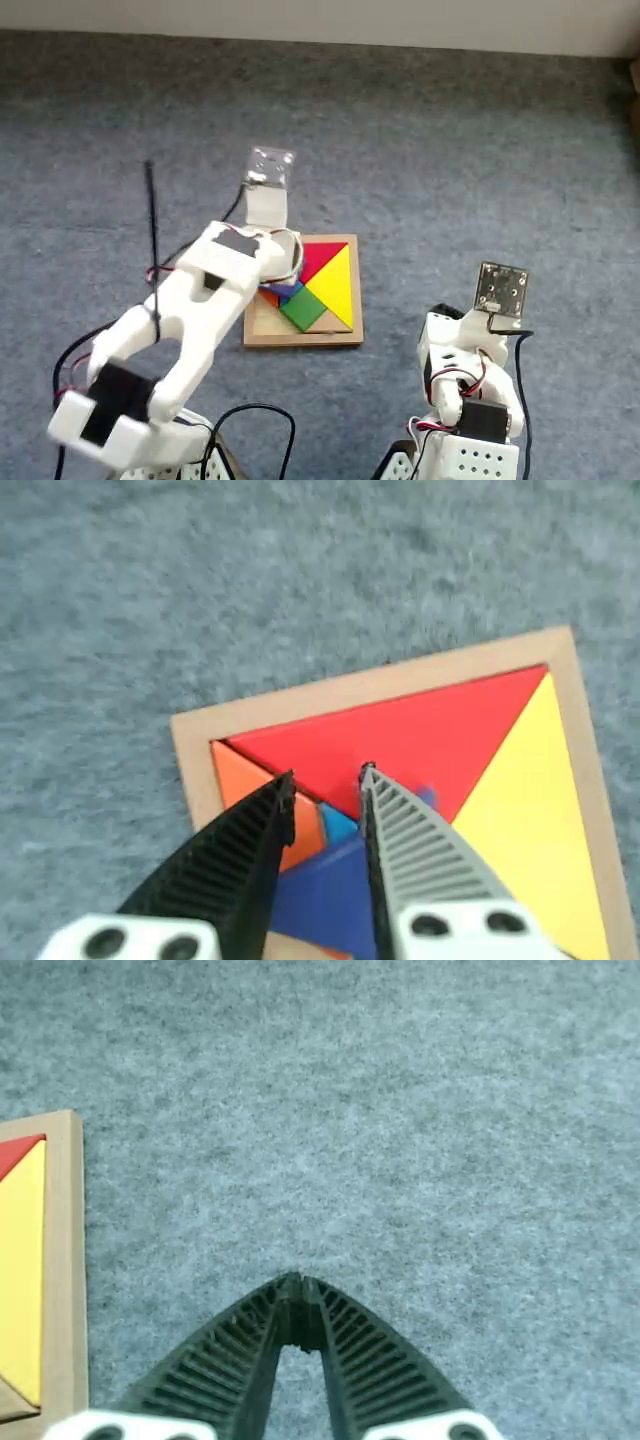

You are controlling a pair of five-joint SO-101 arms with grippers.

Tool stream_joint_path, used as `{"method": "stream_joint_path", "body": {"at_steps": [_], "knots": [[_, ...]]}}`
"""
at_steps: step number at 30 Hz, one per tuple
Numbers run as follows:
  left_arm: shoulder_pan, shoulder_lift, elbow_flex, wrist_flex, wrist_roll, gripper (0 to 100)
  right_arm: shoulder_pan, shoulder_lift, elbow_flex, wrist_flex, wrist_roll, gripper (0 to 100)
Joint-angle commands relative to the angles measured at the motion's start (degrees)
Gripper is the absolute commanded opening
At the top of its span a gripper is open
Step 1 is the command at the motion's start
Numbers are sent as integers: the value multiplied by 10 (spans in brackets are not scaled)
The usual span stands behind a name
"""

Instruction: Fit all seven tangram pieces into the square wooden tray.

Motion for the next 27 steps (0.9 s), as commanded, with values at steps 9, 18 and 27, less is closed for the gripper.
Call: {"method": "stream_joint_path", "body": {"at_steps": [9, 18, 27], "knots": [[69, 30, -93, 119, 4, 126, 8, 3, 62, -7, -1, 5], [79, 23, -97, 158, 4, 126, 8, 3, 62, -7, -1, 5], [77, -69, -70, 227, 4, 126, 8, 3, 62, -7, -1, 5]]}}
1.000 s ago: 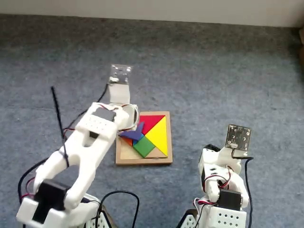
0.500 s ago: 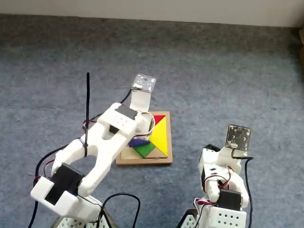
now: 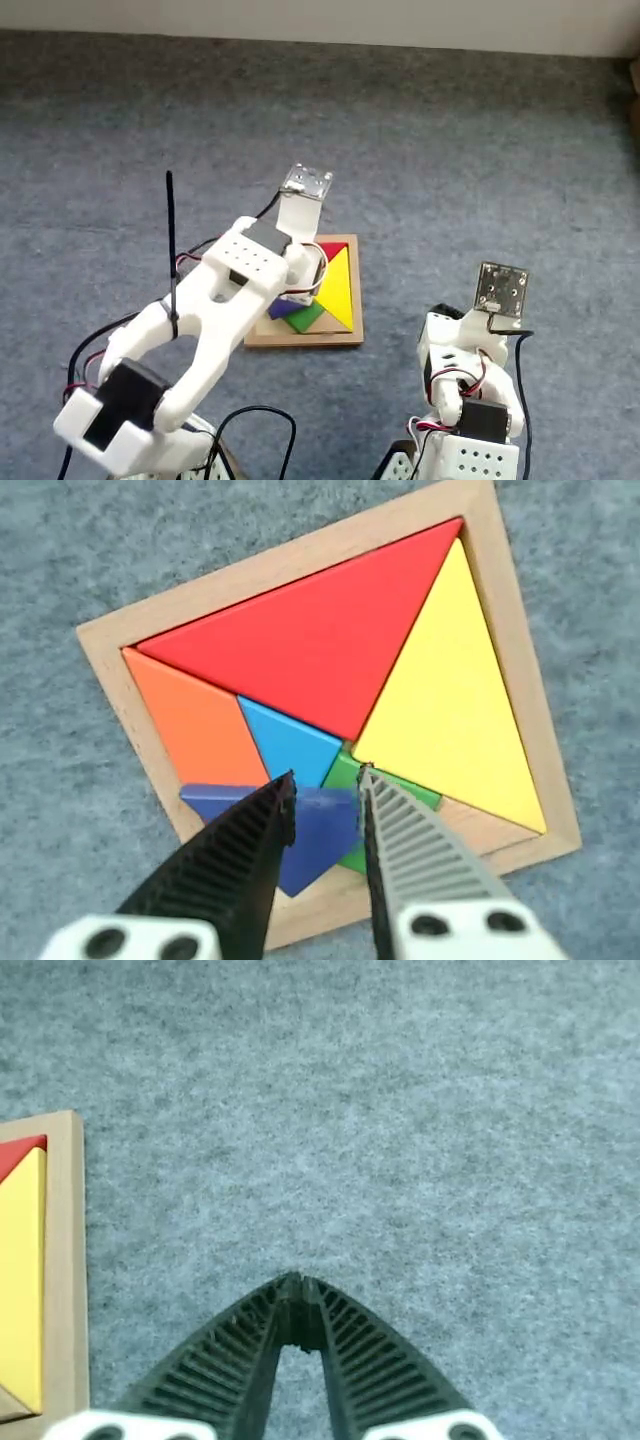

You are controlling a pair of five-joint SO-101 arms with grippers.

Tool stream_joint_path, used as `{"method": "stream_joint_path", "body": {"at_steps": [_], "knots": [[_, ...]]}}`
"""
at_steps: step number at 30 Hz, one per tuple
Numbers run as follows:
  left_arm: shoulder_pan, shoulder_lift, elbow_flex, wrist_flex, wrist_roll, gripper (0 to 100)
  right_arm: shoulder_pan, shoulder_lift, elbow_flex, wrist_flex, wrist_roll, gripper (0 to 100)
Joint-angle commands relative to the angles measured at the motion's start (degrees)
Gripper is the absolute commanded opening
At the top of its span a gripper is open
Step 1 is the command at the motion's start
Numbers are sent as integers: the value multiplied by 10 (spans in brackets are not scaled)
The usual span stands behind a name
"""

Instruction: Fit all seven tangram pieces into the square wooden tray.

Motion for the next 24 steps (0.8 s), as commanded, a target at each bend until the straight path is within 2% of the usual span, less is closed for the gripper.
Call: {"method": "stream_joint_path", "body": {"at_steps": [1, 7, 14, 21, 24], "knots": [[10, -50, 17, 6, 4, 126, 8, 3, 62, -7, -1, 5], [14, -65, 69, -22, -52, 126, 8, 3, 62, -7, -1, 5], [11, -65, 77, -20, -55, 126, 8, 3, 62, -7, -1, 5], [14, -65, 76, 25, -58, 126, 9, 3, 62, -7, -1, 5], [14, -69, 76, 45, -94, 126, 9, 3, 62, -7, -1, 5]]}}
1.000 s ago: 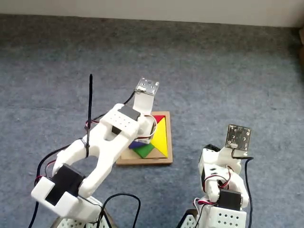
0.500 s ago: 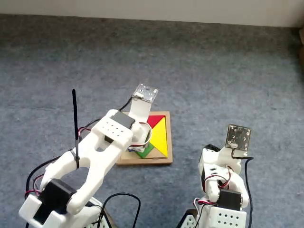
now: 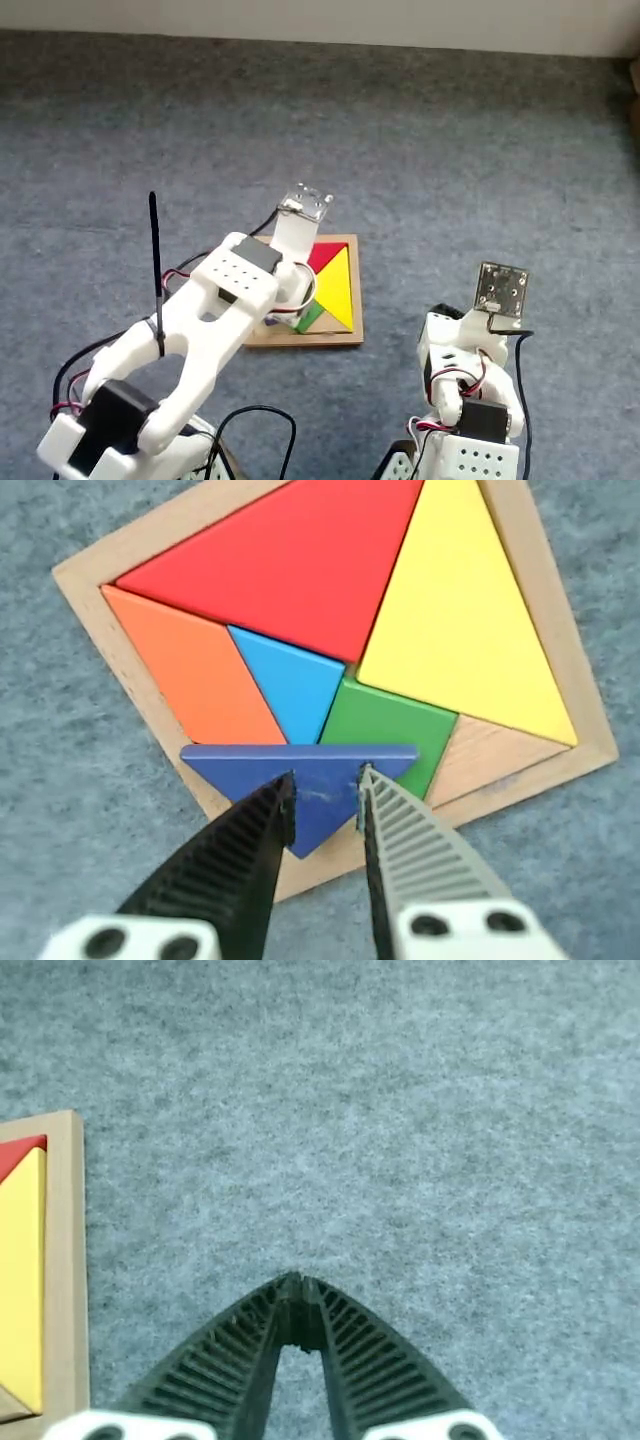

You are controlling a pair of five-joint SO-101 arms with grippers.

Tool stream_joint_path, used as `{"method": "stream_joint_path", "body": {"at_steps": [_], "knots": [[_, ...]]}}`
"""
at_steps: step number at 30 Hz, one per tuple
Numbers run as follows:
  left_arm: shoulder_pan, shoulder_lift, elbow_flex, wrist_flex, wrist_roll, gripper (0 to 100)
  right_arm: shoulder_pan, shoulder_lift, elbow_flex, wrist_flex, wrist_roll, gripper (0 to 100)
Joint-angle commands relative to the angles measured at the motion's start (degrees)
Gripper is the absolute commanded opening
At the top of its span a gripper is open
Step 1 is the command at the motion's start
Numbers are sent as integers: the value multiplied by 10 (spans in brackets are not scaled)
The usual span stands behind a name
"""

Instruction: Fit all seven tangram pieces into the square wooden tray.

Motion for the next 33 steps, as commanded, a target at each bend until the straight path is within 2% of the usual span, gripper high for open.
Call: {"method": "stream_joint_path", "body": {"at_steps": [1, 10, 30, 33], "knots": [[10, -15, 0, 28, -40, 126, 9, 3, 62, -7, -1, 5], [7, -11, 0, 68, -96, 126, 9, 3, 62, -7, -1, 5], [6, -9, 1, 67, -98, 126, 9, 3, 62, -7, -1, 5], [6, 14, 7, 33, -98, 126, 9, 3, 62, -7, -1, 5]]}}
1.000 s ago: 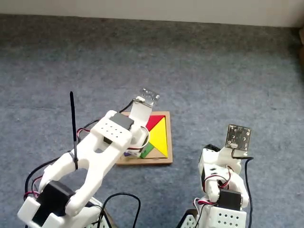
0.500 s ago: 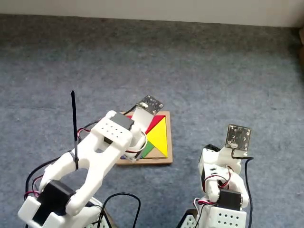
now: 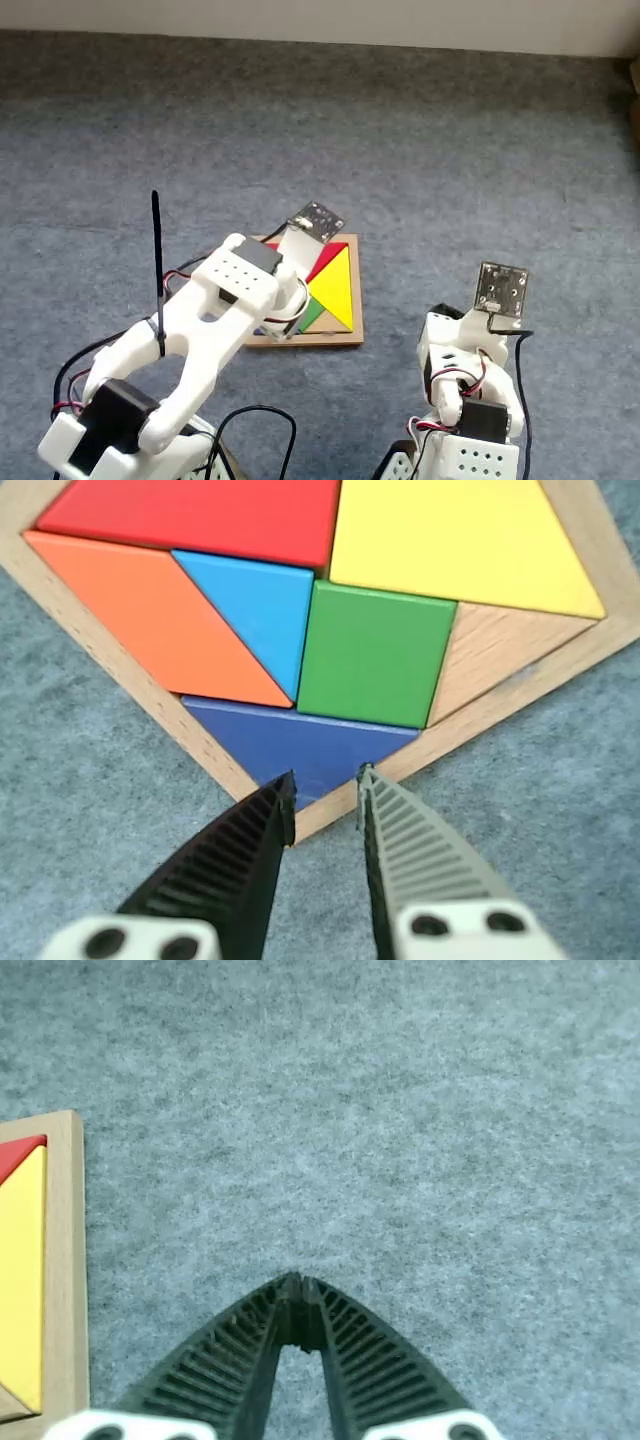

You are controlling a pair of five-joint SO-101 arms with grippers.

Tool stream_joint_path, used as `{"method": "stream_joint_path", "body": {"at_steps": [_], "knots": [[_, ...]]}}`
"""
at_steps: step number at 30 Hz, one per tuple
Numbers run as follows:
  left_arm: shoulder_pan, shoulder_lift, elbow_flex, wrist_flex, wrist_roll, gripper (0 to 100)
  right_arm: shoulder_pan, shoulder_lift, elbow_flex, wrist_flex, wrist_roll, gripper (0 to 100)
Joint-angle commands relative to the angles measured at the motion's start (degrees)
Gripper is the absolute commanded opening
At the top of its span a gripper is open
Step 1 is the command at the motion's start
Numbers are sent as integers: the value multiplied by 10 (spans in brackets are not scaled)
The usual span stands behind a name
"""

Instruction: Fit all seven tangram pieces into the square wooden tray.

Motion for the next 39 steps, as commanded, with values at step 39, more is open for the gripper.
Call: {"method": "stream_joint_path", "body": {"at_steps": [39], "knots": [[-80, -668, 302, -145, 86, 5, 8, 2, 62, -7, -2, 5]]}}
